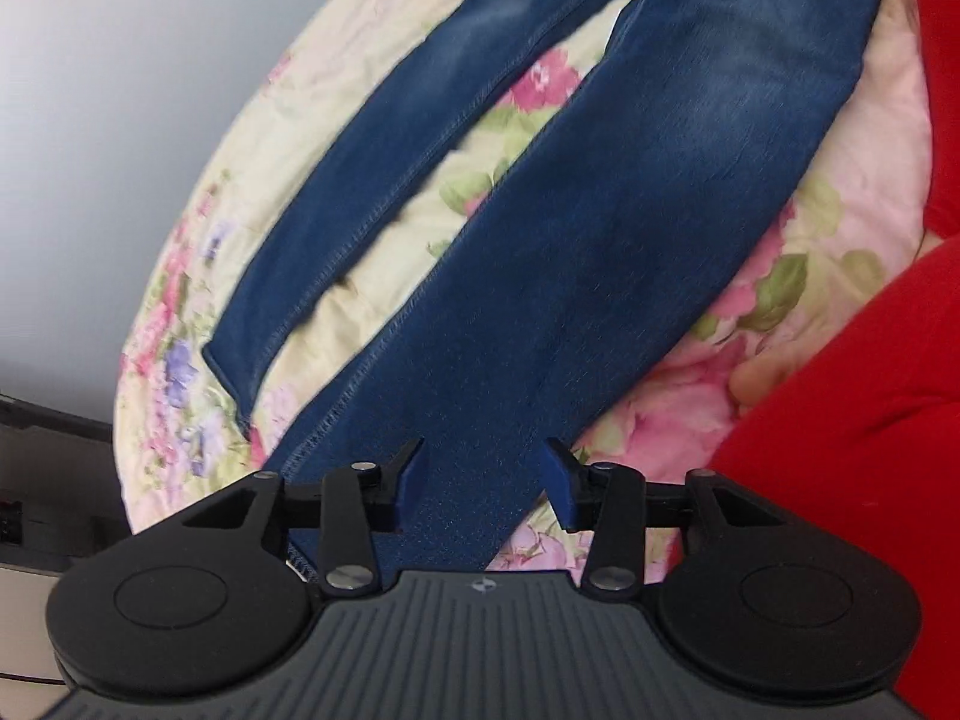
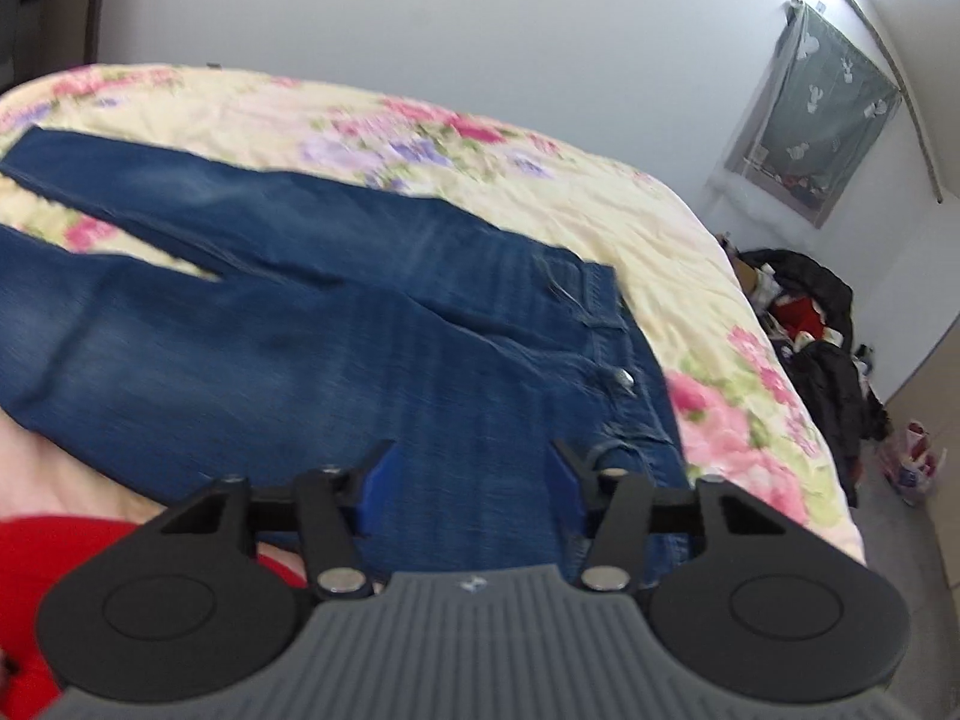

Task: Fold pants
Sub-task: 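Lower the left tool to a leg hem while the right tool reaches the waistband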

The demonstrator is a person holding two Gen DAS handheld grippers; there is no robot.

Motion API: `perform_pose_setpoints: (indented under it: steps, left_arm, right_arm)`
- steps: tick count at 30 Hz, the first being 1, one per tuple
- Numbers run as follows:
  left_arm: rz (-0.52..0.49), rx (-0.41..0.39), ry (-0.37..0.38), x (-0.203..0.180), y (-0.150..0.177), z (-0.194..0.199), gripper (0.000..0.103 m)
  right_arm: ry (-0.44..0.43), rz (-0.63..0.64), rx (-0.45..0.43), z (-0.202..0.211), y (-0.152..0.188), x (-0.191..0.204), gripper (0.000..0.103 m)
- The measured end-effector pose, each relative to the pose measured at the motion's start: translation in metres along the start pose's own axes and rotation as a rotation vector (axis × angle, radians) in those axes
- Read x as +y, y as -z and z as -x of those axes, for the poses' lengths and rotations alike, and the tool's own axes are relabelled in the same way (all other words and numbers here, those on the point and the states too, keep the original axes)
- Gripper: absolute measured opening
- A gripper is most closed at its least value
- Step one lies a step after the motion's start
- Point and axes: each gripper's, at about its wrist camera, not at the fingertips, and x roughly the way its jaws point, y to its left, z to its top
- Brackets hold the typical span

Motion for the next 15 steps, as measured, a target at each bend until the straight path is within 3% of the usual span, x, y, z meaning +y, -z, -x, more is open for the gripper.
perform_pose_setpoints:
  steps: [4, 10, 15]
  left_arm:
    - [-0.123, 0.124, 0.065, 0.004, 0.001, -0.032, 0.051]
    - [-0.141, 0.231, 0.233, 0.016, -0.006, -0.058, 0.055]
    - [-0.120, 0.227, 0.226, 0.013, -0.010, -0.075, 0.063]
  right_arm:
    - [0.044, 0.019, 0.068, -0.016, 0.008, -0.024, 0.045]
    - [0.143, 0.068, 0.127, -0.032, 0.022, -0.044, 0.045]
    - [0.149, -0.004, 0.152, -0.038, 0.031, -0.062, 0.046]
